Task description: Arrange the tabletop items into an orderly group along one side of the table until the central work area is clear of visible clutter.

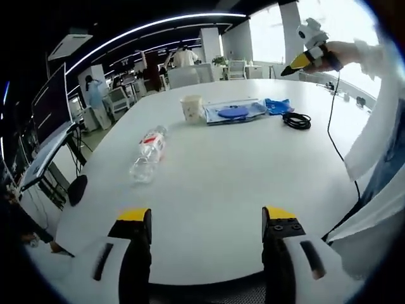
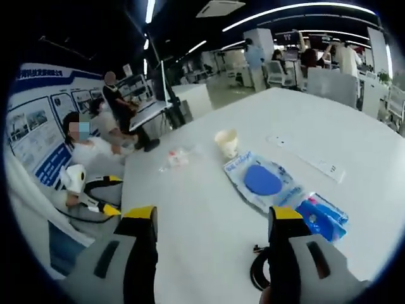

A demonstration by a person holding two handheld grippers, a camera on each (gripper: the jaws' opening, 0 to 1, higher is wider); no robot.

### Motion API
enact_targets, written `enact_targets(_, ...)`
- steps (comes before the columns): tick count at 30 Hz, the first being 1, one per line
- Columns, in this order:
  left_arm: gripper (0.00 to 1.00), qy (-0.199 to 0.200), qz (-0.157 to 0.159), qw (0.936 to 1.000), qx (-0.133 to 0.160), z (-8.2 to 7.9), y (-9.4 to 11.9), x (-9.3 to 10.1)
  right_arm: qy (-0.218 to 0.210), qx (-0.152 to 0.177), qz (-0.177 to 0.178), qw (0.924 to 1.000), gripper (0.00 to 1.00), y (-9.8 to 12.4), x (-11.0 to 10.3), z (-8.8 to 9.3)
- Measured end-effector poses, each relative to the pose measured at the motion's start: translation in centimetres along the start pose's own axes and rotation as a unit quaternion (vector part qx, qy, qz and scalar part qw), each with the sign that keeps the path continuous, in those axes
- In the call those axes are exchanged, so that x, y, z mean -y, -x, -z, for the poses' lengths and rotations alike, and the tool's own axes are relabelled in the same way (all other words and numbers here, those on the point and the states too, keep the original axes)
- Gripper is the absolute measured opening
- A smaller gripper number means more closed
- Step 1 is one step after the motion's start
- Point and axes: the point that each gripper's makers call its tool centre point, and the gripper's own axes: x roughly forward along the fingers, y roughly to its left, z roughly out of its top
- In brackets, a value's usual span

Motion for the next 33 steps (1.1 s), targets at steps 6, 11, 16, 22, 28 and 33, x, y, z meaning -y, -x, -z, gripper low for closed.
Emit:
enact_targets(6,0.72,0.0,0.002,0.9999,-0.015,0.4,-0.1,0.2,-0.026,0.023,0.029,0.999,0.76,2.6,0.9,2.7)
enact_targets(11,0.71,0.009,-0.001,0.9999,-0.013,0.3,0.0,0.0,-0.06,0.031,0.052,0.9964,0.78,4.6,1.3,5.1)
enact_targets(16,0.71,0.007,0.002,0.9999,-0.011,0.3,0.0,0.1,-0.092,0.043,0.079,0.9917,0.78,6.4,2.0,6.5)
enact_targets(22,0.71,0.011,0.005,0.9998,-0.015,-0.1,0.2,0.7,-0.117,0.055,0.106,0.9859,0.78,7.9,2.5,7.9)
enact_targets(28,0.7,0.018,0.012,0.9995,-0.024,0.0,0.2,1.1,-0.147,0.079,0.123,0.9783,0.78,8.8,2.4,8.9)
enact_targets(33,0.7,0.016,0.018,0.9992,-0.031,0.2,0.2,1.5,-0.162,0.081,0.13,0.9748,0.79,8.8,2.4,9.9)
